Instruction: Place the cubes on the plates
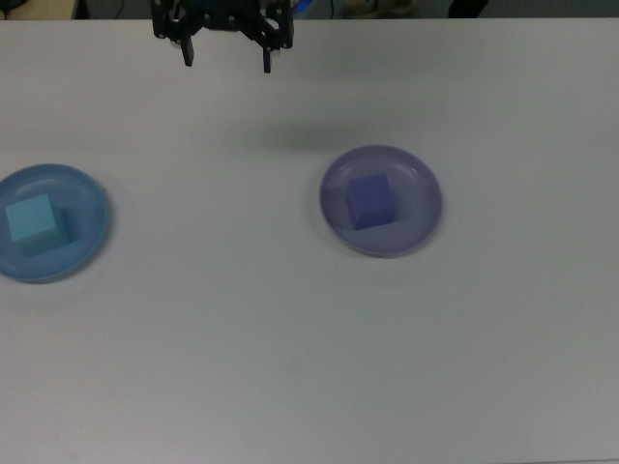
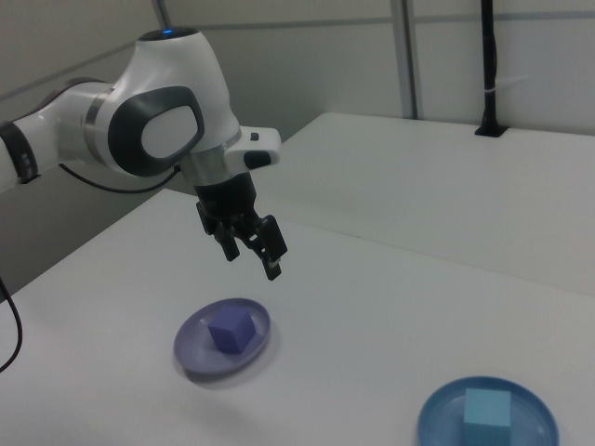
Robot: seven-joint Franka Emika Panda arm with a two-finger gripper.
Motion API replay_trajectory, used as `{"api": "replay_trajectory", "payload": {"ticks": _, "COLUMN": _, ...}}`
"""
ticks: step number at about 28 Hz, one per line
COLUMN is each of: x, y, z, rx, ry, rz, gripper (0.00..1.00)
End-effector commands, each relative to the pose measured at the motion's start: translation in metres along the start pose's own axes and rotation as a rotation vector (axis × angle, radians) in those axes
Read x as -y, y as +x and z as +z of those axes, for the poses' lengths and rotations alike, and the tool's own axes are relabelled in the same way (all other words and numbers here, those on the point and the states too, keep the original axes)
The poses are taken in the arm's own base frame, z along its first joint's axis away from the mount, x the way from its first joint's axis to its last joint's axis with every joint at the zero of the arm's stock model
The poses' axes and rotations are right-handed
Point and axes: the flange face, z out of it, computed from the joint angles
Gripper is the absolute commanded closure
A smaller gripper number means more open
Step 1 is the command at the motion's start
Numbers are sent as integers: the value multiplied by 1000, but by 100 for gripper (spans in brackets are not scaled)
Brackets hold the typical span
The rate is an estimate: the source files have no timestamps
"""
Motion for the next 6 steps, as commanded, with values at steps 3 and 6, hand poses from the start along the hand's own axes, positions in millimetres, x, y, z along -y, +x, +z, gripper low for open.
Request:
{"api": "replay_trajectory", "payload": {"ticks": 3, "x": -3, "y": -4, "z": -4, "rx": 11, "ry": -15, "rz": -20, "gripper": 0}}
{"api": "replay_trajectory", "payload": {"ticks": 6, "x": -4, "y": -3, "z": -4, "rx": 11, "ry": -16, "rz": -22, "gripper": 0}}
